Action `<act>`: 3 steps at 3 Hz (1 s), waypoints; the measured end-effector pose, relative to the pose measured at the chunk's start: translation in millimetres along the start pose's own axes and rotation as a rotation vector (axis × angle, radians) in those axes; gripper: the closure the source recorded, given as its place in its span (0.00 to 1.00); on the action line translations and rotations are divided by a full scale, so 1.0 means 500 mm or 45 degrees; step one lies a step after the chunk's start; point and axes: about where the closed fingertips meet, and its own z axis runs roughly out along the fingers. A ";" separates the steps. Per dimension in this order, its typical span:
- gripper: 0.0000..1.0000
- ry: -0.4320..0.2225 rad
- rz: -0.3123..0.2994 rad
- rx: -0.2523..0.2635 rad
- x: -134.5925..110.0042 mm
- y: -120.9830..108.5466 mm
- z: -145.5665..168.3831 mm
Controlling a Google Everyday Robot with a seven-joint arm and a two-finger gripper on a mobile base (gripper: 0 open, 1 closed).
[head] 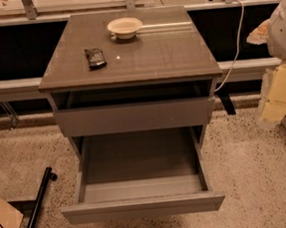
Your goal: Place rxbar chocolate into middle drawer
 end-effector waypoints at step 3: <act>0.00 -0.222 -0.052 0.050 -0.065 -0.043 0.016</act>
Offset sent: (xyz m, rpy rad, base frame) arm 0.0239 0.0262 0.0023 0.1627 -0.0647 0.0892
